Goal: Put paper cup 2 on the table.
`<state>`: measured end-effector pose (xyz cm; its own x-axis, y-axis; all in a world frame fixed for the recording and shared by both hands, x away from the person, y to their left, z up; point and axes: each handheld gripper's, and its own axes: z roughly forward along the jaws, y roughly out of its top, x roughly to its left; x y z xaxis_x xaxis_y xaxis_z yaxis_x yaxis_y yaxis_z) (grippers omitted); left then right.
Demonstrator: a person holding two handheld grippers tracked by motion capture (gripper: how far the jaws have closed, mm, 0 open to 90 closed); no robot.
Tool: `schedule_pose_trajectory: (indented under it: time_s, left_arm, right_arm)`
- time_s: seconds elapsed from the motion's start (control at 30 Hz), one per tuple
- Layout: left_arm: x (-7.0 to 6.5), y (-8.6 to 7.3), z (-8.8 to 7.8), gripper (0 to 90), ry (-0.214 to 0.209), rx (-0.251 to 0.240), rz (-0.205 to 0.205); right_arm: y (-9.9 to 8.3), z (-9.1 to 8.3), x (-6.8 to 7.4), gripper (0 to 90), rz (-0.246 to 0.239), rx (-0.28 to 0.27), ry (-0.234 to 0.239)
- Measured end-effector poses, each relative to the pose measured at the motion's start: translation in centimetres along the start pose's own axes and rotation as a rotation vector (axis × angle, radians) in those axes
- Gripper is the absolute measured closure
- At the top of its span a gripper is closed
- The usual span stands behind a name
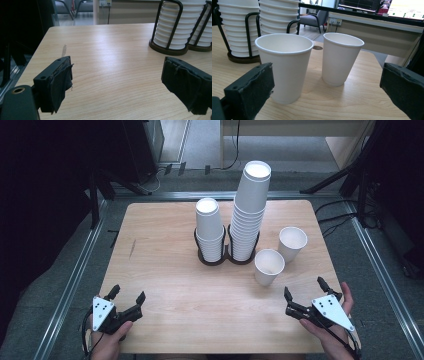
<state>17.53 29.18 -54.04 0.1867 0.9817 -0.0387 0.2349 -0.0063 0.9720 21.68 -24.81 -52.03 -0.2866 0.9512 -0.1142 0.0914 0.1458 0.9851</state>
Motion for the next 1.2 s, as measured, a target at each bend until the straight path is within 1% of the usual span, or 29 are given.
schedule_pose_trajectory:
  time_s: [0.17, 0.4, 0.6, 0.87, 1.07, 1.2]
  left_arm:
    - [0.0, 0.0, 0.1, 10.0, 0.001, 0.0, -0.006]
    - [0.1, 0.0, 0.1, 10.0, -0.001, 0.0, -0.009]
    - [0.4, -0.1, 0.0, 10.0, 0.005, 0.0, -0.017]
    - [0.5, -0.2, 0.2, 10.0, 0.002, 0.007, -0.015]
    - [0.5, -0.1, 0.1, 10.0, 0.005, 0.005, -0.016]
    - [0.6, -0.1, 0.1, 10.0, 0.009, 0.004, -0.015]
  right_arm:
    - [0.1, -0.2, -0.4, 0.0, 0.016, -0.006, -0.008]
    - [0.0, -0.4, -0.8, 0.0, 0.018, -0.006, -0.018]
    - [-0.2, -0.6, -1.0, 0.0, -0.002, -0.001, -0.031]
    - [-0.4, -0.8, -1.6, 0.0, 0.01, 0.004, -0.046]
    - [-0.7, -0.9, -1.9, 0.0, 0.016, 0.01, -0.052]
    - [-0.7, -1.2, -2.3, 0.0, 0.018, 0.009, -0.058]
